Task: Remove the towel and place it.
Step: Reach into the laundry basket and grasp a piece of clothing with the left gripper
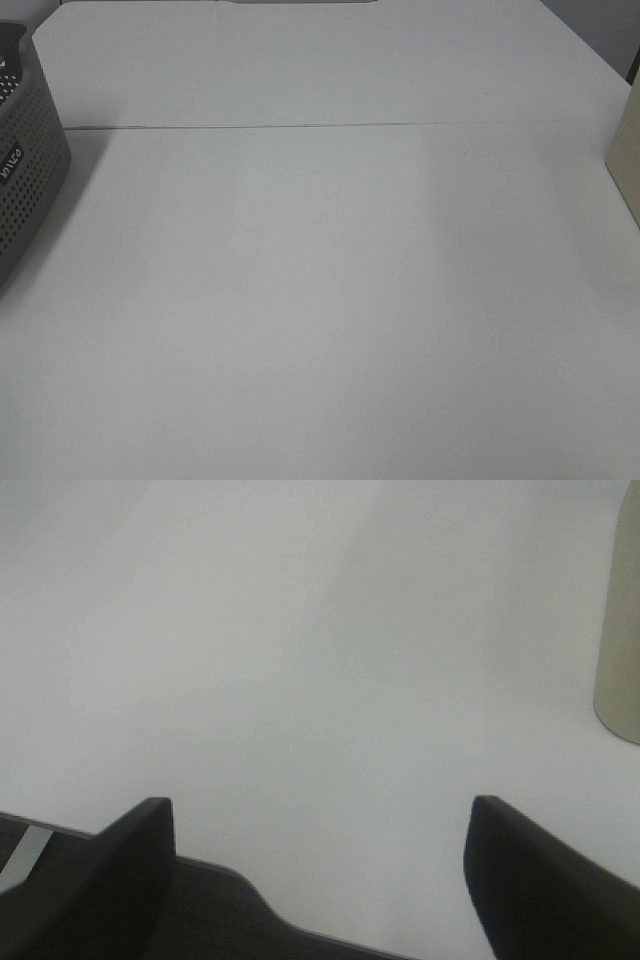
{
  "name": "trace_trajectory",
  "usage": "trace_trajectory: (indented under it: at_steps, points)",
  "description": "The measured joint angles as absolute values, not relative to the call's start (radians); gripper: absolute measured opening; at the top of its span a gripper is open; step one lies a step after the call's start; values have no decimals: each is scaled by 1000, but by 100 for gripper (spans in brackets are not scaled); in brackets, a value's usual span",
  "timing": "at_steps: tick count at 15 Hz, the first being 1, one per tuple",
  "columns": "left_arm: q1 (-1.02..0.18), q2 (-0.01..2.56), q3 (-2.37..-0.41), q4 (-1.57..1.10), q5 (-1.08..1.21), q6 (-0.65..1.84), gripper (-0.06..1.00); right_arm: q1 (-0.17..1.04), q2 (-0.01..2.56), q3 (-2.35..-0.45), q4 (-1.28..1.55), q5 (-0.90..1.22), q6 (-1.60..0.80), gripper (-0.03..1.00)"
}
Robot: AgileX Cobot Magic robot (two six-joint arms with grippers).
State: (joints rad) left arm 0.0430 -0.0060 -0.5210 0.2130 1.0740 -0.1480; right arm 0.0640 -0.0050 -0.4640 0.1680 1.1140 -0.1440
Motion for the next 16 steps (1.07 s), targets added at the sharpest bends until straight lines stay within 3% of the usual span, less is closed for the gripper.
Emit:
trace_trajectory:
  at_steps: [8,16]
  points:
    - [43,-6,-521,211,1074,-142,91,64,-5,-464,156,1112,-146,76]
    - [43,-6,-521,72,1074,17,91,64,-5,-464,95,1117,-147,76]
